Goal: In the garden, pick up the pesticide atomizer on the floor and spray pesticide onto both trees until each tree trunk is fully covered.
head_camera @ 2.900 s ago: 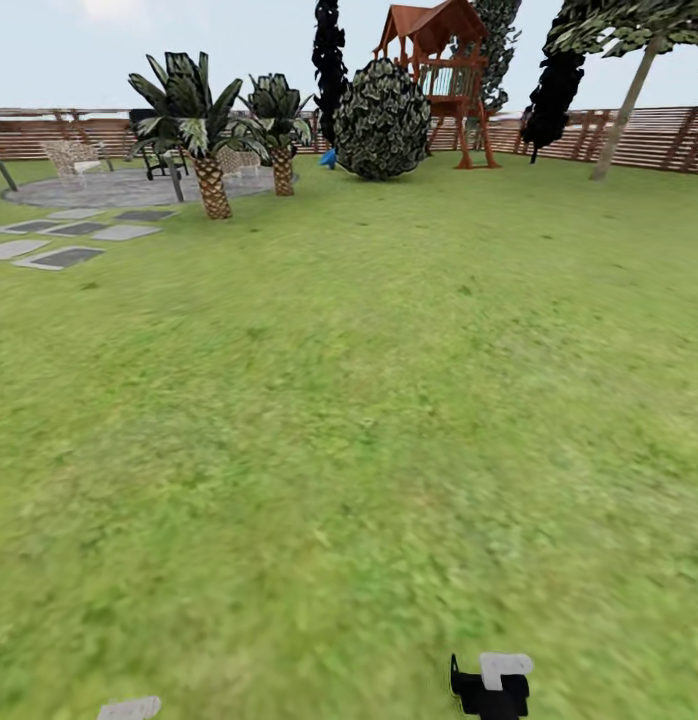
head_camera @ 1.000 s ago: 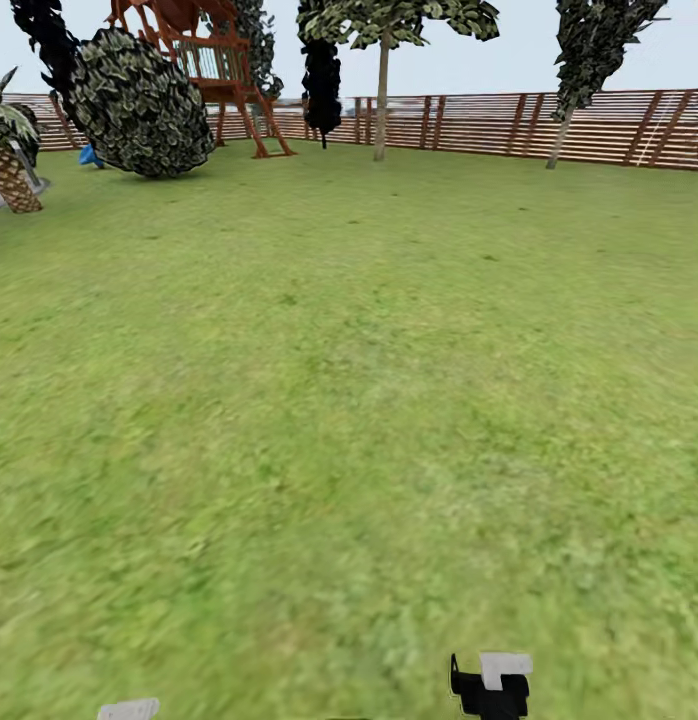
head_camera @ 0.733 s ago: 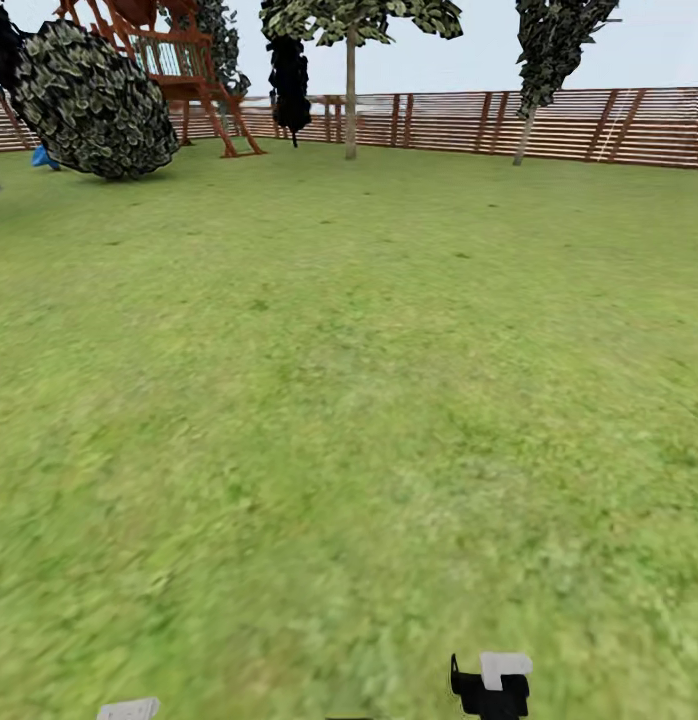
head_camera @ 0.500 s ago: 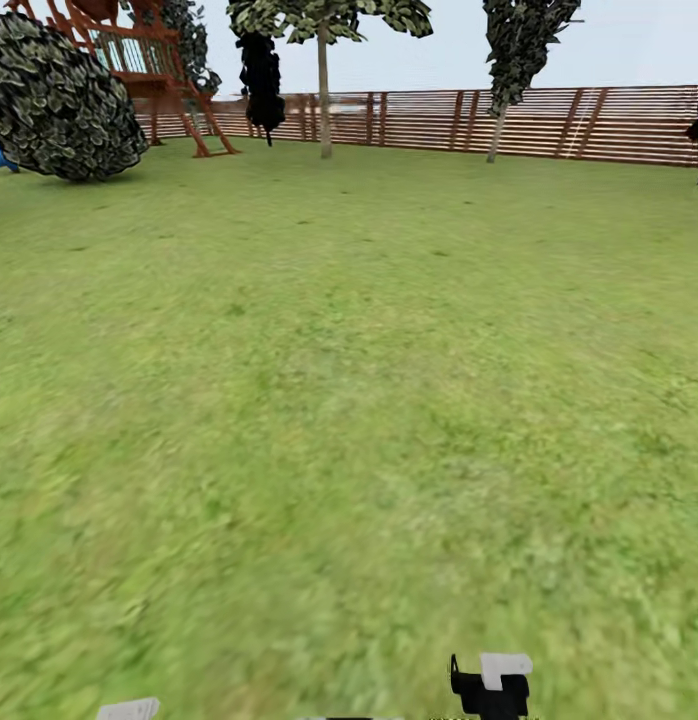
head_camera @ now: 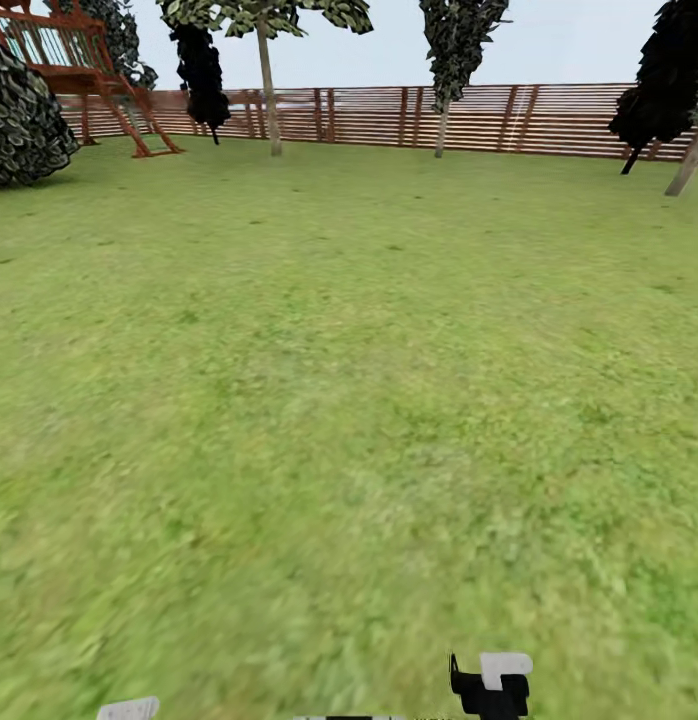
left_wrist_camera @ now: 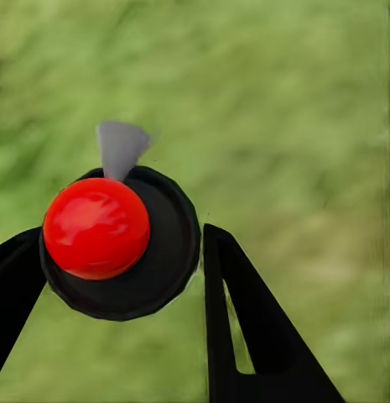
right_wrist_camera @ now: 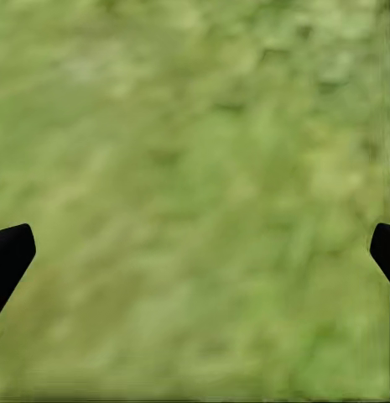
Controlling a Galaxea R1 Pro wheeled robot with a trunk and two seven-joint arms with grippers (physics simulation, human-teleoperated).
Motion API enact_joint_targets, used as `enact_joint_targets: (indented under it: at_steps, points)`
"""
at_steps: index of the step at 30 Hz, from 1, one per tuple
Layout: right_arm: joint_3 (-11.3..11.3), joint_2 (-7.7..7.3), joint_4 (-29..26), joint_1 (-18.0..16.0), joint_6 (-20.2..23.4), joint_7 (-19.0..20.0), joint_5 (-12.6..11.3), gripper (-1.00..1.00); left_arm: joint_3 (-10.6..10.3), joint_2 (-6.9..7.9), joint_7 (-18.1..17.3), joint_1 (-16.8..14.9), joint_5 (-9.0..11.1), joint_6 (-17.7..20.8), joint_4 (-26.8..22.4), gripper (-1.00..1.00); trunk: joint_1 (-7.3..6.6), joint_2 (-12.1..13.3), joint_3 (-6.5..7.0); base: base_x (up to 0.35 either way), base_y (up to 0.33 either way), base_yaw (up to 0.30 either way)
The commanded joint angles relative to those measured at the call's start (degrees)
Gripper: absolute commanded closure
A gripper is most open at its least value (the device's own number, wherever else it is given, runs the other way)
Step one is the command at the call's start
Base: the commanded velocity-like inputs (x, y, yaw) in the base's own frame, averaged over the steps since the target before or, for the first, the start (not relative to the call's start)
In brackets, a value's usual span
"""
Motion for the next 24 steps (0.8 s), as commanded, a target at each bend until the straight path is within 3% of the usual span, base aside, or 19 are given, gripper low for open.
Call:
enact_joint_targets:
  at_steps: [1, 9, 14, 18, 24]
  points:
    - [0.0, 0.0, 0.0, 0.0, 0.0, 0.0, 0.0, -1.0, 0.0, -0.01, 0.0, 0.0, 0.0, 0.0, 0.0, 1.0, 0.0, 0.0, -0.03, 0.0, 0.0, -0.282]
    - [0.0, 0.0, 0.0, 0.0, 0.0, 0.0, 0.0, -1.0, 0.1, -0.03, 0.0, 0.0, -0.1, 0.1, 0.0, 1.0, 0.0, 0.0, -0.23, 0.019, 0.0, -0.282]
    - [0.0, 0.08, 0.0, 0.0, 0.0, 0.0, 0.0, -1.0, 0.1, 0.06, 0.0, 0.0, 0.0, 0.1, 0.0, 1.0, 0.0, 0.0, -0.33, 0.21, 0.0, -0.219]
    - [0.1, 0.09, 0.0, 0.0, 0.0, 0.0, 0.0, -1.0, 0.1, 0.06, 0.0, 0.0, -0.1, 0.0, 0.0, 1.0, 0.0, 0.0, -0.34, 0.034, 0.0, 0.036]
    - [0.1, 0.11, 0.0, 0.0, 0.0, 0.0, 0.1, -1.0, 0.1, 0.06, 0.0, 0.0, 0.0, 0.0, 0.0, 1.0, 0.0, 0.0, -0.34, 0.02, 0.001, 0.251]
